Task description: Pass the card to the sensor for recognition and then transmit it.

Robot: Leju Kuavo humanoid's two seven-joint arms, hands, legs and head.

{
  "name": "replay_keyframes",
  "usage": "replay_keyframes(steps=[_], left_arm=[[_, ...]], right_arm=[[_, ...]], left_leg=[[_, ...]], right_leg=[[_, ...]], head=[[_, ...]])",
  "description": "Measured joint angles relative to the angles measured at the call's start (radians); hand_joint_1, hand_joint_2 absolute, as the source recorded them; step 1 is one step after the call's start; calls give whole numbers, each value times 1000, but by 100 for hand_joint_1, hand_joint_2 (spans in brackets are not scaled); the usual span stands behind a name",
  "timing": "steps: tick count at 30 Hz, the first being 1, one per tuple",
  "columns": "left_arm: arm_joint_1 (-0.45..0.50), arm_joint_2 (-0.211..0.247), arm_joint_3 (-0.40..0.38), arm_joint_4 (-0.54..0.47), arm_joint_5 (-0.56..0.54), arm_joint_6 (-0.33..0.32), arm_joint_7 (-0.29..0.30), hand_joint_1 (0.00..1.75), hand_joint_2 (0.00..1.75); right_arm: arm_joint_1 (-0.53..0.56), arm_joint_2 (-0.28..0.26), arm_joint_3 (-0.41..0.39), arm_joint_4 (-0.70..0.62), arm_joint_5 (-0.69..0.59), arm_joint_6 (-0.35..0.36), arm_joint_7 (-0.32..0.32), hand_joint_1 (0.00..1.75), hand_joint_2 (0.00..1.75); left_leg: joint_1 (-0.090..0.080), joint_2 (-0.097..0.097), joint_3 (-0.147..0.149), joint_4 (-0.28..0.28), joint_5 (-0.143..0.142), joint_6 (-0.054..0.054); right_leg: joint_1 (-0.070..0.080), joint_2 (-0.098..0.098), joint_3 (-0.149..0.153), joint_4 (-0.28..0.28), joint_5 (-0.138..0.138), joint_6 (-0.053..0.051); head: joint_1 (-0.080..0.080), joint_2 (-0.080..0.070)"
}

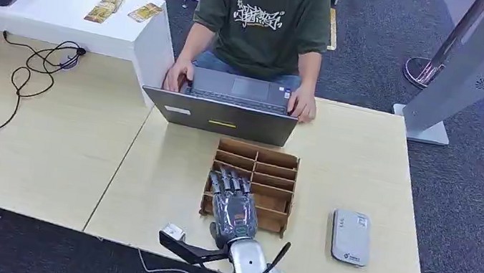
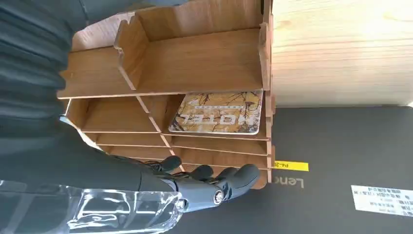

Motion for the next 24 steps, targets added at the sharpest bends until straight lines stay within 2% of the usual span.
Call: replay_keyframes(steps=[8,16,24], left_arm=[[0,0,0,0,0,0,3,0,0],[0,0,2,0,10,1,3,0,0],[1,0,10,0,11,3,3,0,0]], right_arm=[[-64,31,5,47,1,10,32,0,175],[-84,47,6,51,7,92,69,0,175],[-83,47,6,9,8,177,77,0,175]], left_leg=[[0,0,1,0,0,0],[0,0,0,0,0,0],[0,0,0,0,0,0]], right_leg=[[0,0,0,0,0,0],[0,0,0,0,0,0],[0,0,-1,0,0,0]], head=[[0,0],[0,0],[0,0]])
